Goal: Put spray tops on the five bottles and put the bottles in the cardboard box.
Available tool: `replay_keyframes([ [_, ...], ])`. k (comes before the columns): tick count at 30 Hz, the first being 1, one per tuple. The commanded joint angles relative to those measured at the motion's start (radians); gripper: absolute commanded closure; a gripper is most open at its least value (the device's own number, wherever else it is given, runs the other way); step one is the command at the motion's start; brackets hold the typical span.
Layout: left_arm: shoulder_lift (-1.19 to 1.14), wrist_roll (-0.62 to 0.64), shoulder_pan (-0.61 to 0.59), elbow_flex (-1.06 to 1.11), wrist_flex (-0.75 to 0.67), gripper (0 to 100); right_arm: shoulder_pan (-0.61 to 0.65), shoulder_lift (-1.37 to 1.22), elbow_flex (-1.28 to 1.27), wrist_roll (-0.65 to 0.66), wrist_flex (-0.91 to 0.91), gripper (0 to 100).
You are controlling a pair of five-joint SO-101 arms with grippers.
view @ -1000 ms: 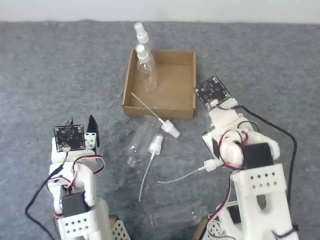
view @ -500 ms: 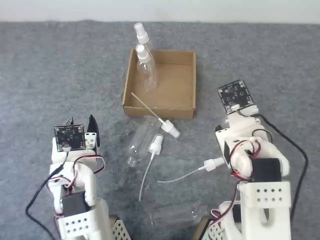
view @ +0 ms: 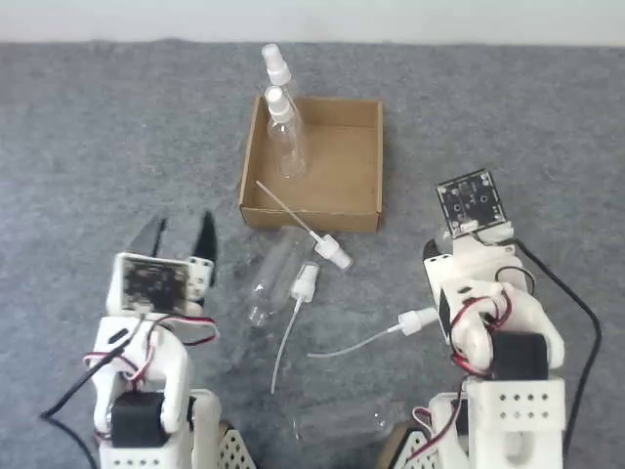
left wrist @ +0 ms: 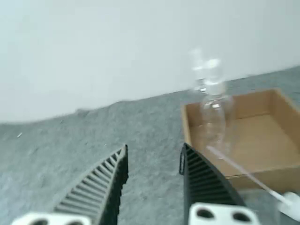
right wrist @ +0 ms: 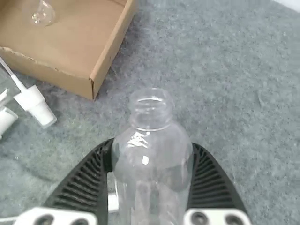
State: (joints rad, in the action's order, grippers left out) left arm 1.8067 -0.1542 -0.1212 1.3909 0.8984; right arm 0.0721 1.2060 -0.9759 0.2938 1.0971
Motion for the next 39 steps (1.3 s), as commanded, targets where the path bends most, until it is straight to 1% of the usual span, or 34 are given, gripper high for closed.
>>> replay_keyframes([
  [1,0.008,-0.040,0.133,-0.099,0.060,83,-0.064,0.070,0.008,-0.048,-0.027,92.9],
  [5,0.008,-0.071,0.242,-0.128,0.120,83,-0.150,0.113,-0.002,-0.092,-0.050,92.9],
  [11,0.006,-0.106,0.400,-0.130,0.164,83,-0.229,0.148,-0.021,-0.141,-0.084,92.9],
  [16,-0.029,-0.115,0.493,-0.119,0.184,83,-0.283,0.173,-0.021,-0.163,-0.090,92.9],
  [22,-0.290,-0.104,0.525,-0.160,0.118,78,-0.288,0.189,-0.021,-0.161,-0.088,92.9],
  [24,-0.384,-0.077,0.546,-0.191,0.104,77,-0.303,0.189,-0.021,-0.161,-0.088,92.9],
  [30,-0.614,-0.046,0.697,-0.291,0.100,77,-0.351,0.191,-0.015,-0.152,-0.090,92.9],
  [34,-0.740,0.009,0.776,-0.335,0.046,77,-0.397,0.191,-0.017,-0.150,-0.114,92.9],
  [39,-0.908,0.014,0.847,-0.354,-0.051,77,-0.409,0.191,-0.018,-0.150,-0.117,92.9],
])
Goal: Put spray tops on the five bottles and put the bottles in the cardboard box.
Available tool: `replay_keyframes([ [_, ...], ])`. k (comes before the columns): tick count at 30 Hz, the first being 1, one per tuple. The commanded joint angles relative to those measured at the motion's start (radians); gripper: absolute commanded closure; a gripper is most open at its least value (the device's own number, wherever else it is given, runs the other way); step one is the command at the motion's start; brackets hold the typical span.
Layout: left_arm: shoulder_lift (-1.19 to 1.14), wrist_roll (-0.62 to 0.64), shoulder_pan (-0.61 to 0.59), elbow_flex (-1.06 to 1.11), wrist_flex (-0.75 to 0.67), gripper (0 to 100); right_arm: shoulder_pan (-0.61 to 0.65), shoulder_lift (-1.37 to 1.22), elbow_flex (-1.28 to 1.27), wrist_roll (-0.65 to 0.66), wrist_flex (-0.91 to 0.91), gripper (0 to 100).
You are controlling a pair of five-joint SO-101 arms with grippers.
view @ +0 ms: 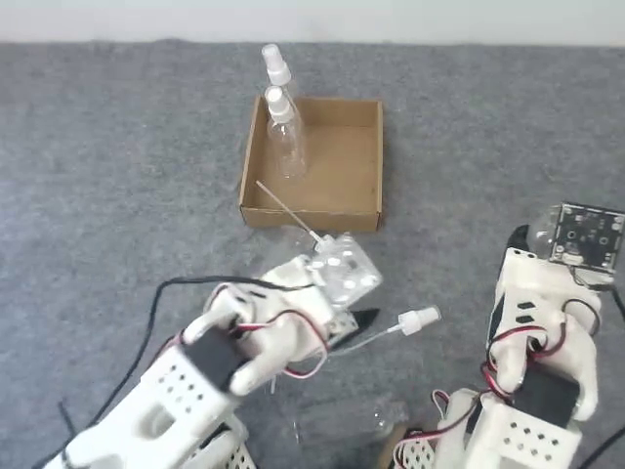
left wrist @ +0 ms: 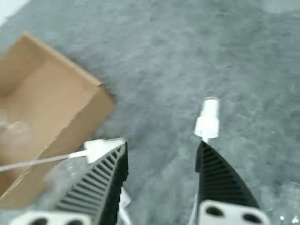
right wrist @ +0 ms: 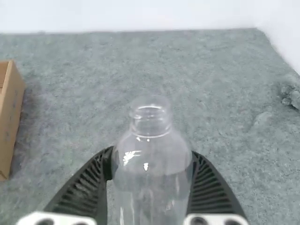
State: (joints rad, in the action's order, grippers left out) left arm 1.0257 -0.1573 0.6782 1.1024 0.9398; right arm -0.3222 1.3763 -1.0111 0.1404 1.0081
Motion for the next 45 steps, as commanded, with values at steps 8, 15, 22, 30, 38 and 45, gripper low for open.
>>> replay_keyframes([
  [8,-0.341,0.020,0.104,-0.065,-0.258,77,-0.008,0.021,0.015,0.003,-0.028,92.9],
  [15,-0.497,0.021,0.129,-0.067,-0.397,78,-0.007,0.021,0.015,0.003,-0.028,92.9],
  [22,-0.661,0.021,0.129,-0.140,-0.453,78,-0.005,0.021,0.015,0.003,-0.027,92.9],
  [30,-0.861,0.015,0.152,-0.259,-0.453,78,0.016,0.021,0.015,0.003,-0.025,92.9],
  [38,-0.980,-0.037,0.172,-0.397,-0.327,78,0.030,0.021,0.015,0.003,-0.021,92.9],
  [45,-1.076,-0.043,0.173,-0.506,-0.236,88,0.030,0.021,0.015,0.003,-0.021,92.9],
])
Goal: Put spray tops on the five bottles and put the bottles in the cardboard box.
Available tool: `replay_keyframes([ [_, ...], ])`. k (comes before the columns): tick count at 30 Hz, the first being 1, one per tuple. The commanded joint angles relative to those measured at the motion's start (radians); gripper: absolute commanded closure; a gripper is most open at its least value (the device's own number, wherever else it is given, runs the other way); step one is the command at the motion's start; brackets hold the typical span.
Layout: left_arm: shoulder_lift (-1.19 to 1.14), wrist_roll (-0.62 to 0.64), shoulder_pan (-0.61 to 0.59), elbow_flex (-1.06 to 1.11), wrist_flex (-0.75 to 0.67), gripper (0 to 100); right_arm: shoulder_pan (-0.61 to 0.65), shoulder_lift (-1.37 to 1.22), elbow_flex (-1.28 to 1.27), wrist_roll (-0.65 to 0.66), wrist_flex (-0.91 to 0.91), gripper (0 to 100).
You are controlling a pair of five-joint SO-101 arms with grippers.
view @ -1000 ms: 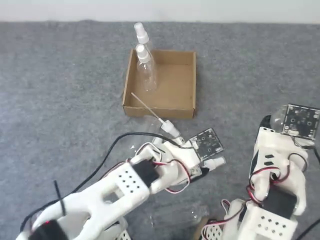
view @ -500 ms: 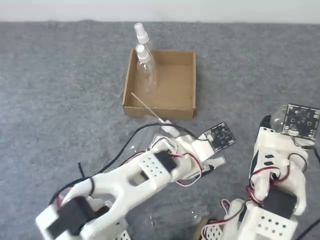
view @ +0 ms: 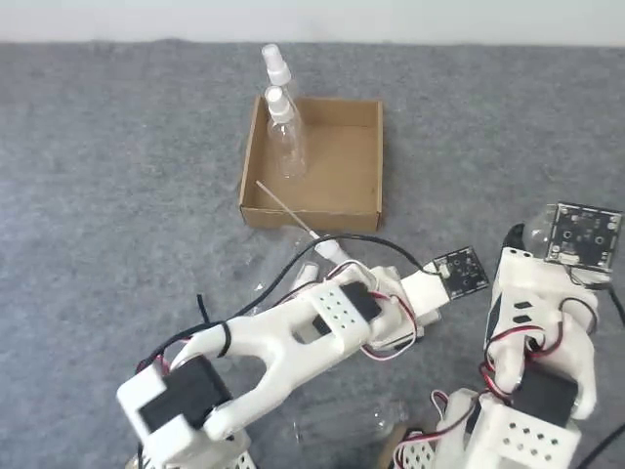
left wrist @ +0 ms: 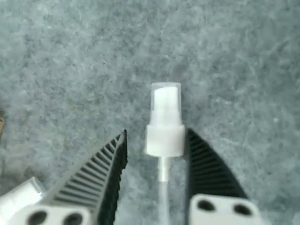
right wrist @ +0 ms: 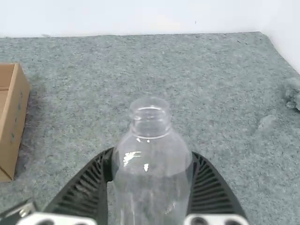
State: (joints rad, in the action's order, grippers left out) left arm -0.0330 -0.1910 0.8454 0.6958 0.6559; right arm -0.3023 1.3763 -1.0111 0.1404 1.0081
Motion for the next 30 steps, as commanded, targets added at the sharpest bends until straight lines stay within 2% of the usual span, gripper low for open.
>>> replay_keyframes([
  [1,-0.025,-0.009,0.006,-0.110,0.058,89,0.010,0.021,0.015,0.003,-0.021,92.9],
  [9,-0.028,-0.006,0.006,-0.131,0.129,96,0.010,0.021,0.015,0.003,-0.021,92.9],
  [20,-0.028,-0.003,-0.003,-0.248,0.423,97,0.013,0.021,0.014,0.003,-0.019,92.9],
  [24,-0.028,-0.002,-0.040,-0.285,0.514,97,0.030,0.021,0.011,0.003,-0.019,92.9],
  [30,-0.028,0.032,-0.106,-0.288,0.552,97,0.084,0.019,-0.012,0.003,-0.035,92.9],
])
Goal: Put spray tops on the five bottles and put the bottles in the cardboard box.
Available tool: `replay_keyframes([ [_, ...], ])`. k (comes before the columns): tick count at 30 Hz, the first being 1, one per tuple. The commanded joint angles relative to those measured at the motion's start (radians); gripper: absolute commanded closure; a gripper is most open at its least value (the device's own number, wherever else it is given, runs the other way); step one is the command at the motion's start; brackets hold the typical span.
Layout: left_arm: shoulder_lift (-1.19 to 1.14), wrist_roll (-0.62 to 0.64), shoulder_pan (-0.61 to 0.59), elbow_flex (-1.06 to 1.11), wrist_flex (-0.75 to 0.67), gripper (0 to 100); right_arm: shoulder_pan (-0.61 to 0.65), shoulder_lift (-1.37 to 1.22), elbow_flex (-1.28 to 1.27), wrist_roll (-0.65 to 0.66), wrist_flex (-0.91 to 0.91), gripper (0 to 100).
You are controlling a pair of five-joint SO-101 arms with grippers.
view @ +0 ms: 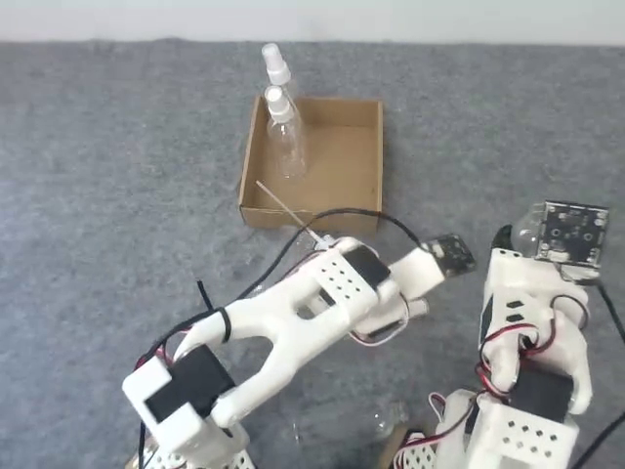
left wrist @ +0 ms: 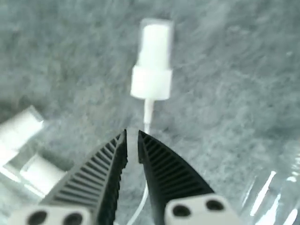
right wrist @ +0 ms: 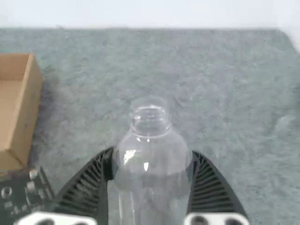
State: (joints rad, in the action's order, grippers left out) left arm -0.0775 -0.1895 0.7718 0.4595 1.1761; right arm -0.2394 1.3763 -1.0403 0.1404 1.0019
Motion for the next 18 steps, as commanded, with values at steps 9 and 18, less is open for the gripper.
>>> replay_keyframes([
  [9,0.008,0.032,-0.083,-0.054,0.097,92,0.025,0.012,0.017,0.003,-0.028,92.9],
  [18,0.006,0.032,-0.083,-0.048,0.121,82,0.025,0.010,0.015,0.003,-0.028,92.9],
])
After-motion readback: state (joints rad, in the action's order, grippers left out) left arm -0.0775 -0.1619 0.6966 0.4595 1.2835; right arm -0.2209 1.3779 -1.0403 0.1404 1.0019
